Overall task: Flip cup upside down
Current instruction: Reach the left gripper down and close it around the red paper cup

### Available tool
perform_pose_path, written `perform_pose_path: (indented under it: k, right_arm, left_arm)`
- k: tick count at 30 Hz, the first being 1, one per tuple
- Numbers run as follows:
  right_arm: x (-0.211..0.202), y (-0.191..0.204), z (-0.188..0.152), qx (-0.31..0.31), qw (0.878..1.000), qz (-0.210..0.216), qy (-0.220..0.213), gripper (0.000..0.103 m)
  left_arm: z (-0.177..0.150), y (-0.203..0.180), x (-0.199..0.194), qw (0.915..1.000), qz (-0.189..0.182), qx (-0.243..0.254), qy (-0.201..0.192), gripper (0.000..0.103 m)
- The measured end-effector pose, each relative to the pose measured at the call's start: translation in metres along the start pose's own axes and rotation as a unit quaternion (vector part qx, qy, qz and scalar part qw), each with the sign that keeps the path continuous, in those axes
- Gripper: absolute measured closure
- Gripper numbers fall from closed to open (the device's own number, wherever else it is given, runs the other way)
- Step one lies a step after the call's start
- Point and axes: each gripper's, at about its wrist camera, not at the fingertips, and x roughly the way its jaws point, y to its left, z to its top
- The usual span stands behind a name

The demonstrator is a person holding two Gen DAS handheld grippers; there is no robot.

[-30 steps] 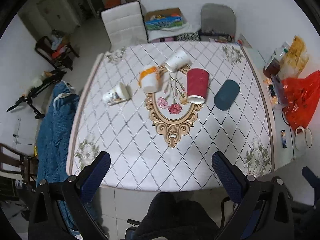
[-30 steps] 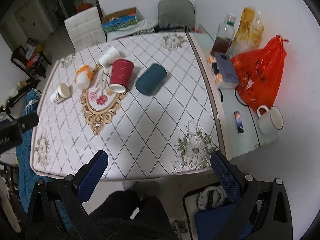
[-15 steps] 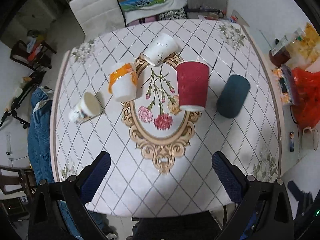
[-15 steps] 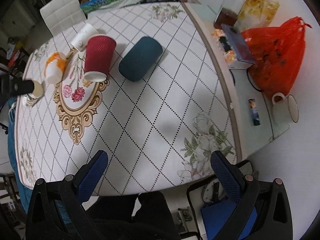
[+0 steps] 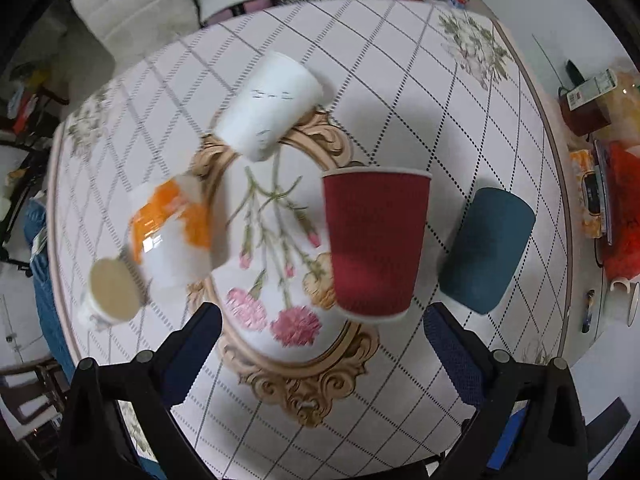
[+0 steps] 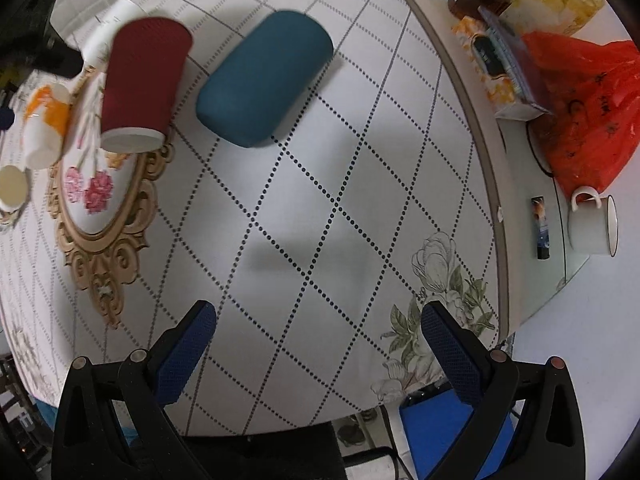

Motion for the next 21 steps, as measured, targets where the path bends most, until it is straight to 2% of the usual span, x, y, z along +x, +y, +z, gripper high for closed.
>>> perform_pose_path:
  k: [12, 21]
  right_arm:
    - [0.033, 0.005, 0.017, 0.013, 0.999, -0.013, 0.041, 0.000]
    - [0.037, 0.005, 0.026, 0.021, 0.999, -0.014, 0.047, 0.000]
  left_arm:
    - [0.034, -0.024, 0.048, 0.9979, -0.024, 0.034, 0.050, 0.000]
    - [0.052, -0.036, 0.064, 0.9966, -0.022, 0.065, 0.045, 0.003]
